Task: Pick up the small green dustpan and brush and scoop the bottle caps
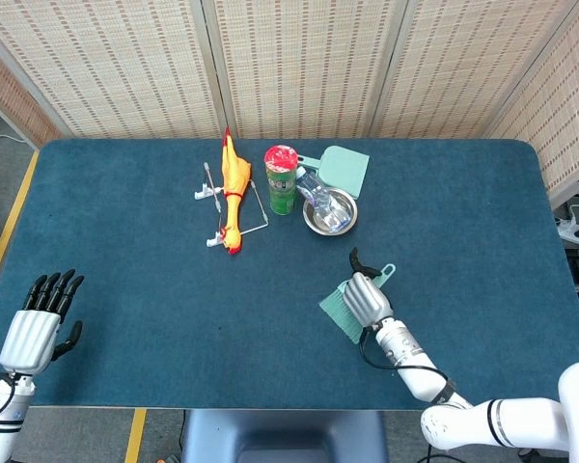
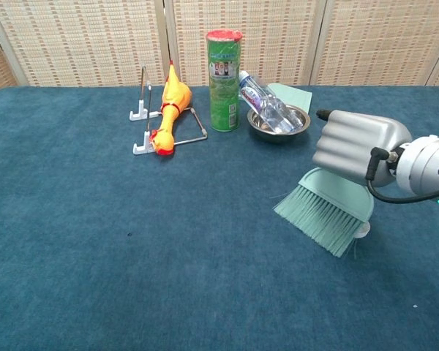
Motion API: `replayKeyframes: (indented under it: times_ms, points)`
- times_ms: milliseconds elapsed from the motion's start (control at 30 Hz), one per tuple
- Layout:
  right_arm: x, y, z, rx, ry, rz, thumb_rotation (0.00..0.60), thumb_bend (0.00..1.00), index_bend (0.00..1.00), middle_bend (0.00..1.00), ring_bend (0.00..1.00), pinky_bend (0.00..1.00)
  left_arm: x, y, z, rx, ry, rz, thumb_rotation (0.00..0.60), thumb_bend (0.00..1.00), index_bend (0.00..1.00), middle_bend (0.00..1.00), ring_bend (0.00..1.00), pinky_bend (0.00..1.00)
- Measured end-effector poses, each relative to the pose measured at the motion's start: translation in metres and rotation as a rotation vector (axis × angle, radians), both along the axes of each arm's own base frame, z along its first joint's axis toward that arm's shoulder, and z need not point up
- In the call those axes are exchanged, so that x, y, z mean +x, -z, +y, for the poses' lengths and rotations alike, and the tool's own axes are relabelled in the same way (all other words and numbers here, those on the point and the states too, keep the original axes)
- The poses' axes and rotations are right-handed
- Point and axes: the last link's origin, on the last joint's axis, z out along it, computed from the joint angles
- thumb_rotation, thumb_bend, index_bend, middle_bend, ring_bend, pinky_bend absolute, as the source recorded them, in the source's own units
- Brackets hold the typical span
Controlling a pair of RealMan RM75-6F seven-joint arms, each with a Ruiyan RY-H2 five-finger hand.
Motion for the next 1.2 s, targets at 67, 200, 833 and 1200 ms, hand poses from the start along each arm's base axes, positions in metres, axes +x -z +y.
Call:
replayKeyframes:
  times_ms: [67, 200, 833, 1200]
  points:
    - [-0.005, -0.001, -0.001, -0.008, 0.006, 0.021, 0.6, 0.39, 0.89, 0.8, 0.5, 0.12, 0.0, 0.0, 0.0, 0.001, 0.0, 0.001, 0.6, 0.46, 0.0, 0.0, 0.0, 0.06]
    - [-0.017, -0.003, -0.007, -0.034, 0.012, 0.075, 0.6, 0.39, 0.89, 0.8, 0.5, 0.12, 0.0, 0.001, 0.0, 0.002, 0.001, 0.004, 0.6, 0.46, 0.0, 0.0, 0.0, 0.06]
    - [-0.082, -0.026, -0.038, -0.169, 0.092, 0.249, 0.6, 0.39, 0.89, 0.8, 0.51, 0.12, -0.001, 0.008, 0.001, -0.012, -0.01, 0.025, 0.6, 0.46, 0.0, 0.0, 0.0, 0.06]
    - [-0.131, -0.071, -0.048, -0.285, 0.179, 0.334, 0.6, 0.39, 0.89, 0.8, 0.51, 0.12, -0.002, 0.013, 0.002, -0.025, -0.017, 0.039, 0.6, 0.46, 0.0, 0.0, 0.0, 0.06]
